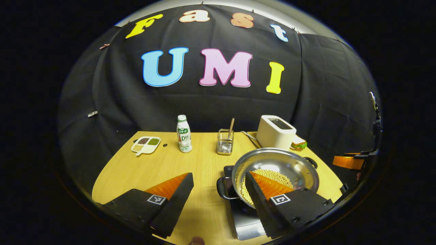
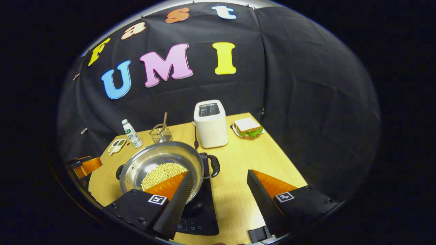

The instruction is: First push the handle of the pot to place it horizontally, then grasp the pot with both hands and set it on the induction cooktop.

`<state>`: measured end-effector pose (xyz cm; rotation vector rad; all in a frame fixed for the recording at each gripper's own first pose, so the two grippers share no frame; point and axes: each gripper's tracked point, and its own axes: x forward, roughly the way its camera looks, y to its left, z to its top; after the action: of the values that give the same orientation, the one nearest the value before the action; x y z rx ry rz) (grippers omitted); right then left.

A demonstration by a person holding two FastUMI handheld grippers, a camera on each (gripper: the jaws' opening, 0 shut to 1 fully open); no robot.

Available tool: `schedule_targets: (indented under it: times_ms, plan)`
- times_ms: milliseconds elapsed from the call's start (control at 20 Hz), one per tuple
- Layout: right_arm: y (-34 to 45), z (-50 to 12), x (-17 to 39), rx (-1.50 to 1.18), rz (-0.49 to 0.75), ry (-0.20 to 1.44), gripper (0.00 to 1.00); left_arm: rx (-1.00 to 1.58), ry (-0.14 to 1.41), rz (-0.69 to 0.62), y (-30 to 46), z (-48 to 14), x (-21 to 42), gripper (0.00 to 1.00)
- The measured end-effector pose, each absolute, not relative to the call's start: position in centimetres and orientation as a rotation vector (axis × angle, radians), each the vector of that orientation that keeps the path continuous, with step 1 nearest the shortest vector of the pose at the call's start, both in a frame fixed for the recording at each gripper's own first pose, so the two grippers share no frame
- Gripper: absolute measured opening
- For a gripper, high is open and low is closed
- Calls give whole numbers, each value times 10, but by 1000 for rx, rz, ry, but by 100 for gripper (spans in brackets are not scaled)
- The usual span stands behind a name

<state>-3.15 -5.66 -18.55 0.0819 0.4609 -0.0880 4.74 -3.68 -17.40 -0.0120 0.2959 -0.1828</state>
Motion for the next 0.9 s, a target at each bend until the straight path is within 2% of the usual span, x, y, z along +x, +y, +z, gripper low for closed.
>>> schedule_targets:
  times_ms: [250, 450, 600, 900]
  plan:
    - [-39, -100, -58, 10, -85, 246, 99, -37, 155, -169, -1, -115, -1, 95]
    - [-17, -44, -87, -15, -63, 108, 98, -19, 58, -90, 32, -79, -44, 95]
    - [-8, -31, -112, 5, -51, 75, 98, 16, 17, -54, 45, -73, -77, 96]
    - [-29, -34, -155, 3, -96, 56, 98, 5, 38, 32, 57, -87, -133, 95]
